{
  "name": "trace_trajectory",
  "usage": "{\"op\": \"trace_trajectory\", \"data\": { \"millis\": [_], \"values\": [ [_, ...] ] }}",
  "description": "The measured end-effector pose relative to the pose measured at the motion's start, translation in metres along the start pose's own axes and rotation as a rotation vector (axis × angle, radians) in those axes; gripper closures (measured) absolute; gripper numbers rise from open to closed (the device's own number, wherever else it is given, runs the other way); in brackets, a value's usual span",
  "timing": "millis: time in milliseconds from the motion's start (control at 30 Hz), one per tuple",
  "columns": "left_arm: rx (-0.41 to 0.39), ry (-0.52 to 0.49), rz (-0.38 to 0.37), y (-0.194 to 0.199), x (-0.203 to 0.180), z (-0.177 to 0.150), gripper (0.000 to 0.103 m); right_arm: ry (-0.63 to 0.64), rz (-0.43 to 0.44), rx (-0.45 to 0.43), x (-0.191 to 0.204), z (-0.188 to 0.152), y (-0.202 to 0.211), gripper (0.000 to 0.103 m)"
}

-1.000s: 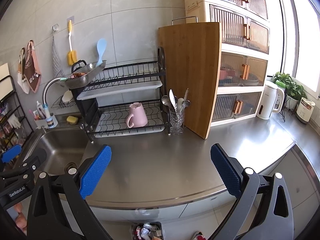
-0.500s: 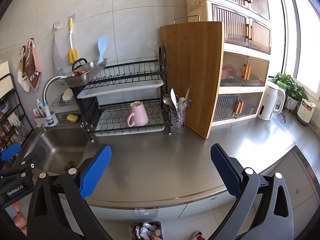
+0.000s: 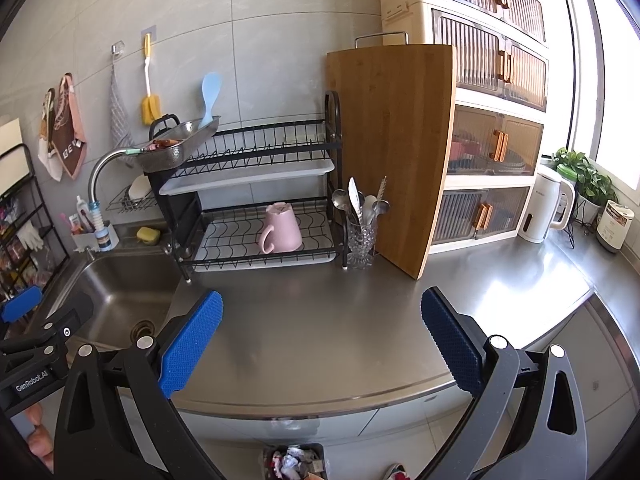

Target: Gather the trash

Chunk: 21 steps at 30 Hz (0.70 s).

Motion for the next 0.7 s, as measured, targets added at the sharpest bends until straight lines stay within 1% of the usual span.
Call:
{"op": "trace_trajectory", "data": {
  "millis": [167,367,567,667,700],
  "values": [
    [-0.011,-0.006,0.01,0.0027,0.0019,0.0001,0.008,-0.002,0.001,-0.001,0.0011,0.0005,0.0001,0.003],
    [0.002,0.009,0.002,0.0018,0.0039,-0.0004,0.008,-0.002,0.0,0.0,0.0021,0.001,0.0,0.003],
    [0.0,0.006,0.017,0.0022,0.0048,0.0002,0.008,-0.001,-0.001,0.004,0.0035,0.0,-0.0009,0.003],
    [-0.001,0.01,0.014,0.0023,0.0047,0.0009,0.008,-0.003,-0.001,0.007,0.0032,-0.0004,-0.0014,0.003],
    [0.004,0.016,0.0,0.0019,0.0047,0.0008,0.008,-0.003,-0.001,0.006,0.0032,-0.0004,-0.0013,0.003]
  ]
}}
Point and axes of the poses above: each gripper's, at about its wrist camera, not at the fingertips, and y roughly against the way its jaws point, x to its left, z to its top, the point moved 5 cm from there along -y, roughly the way its jaws point, and after that the axes turned 9 degrees about -z, right-handed, at the moved point
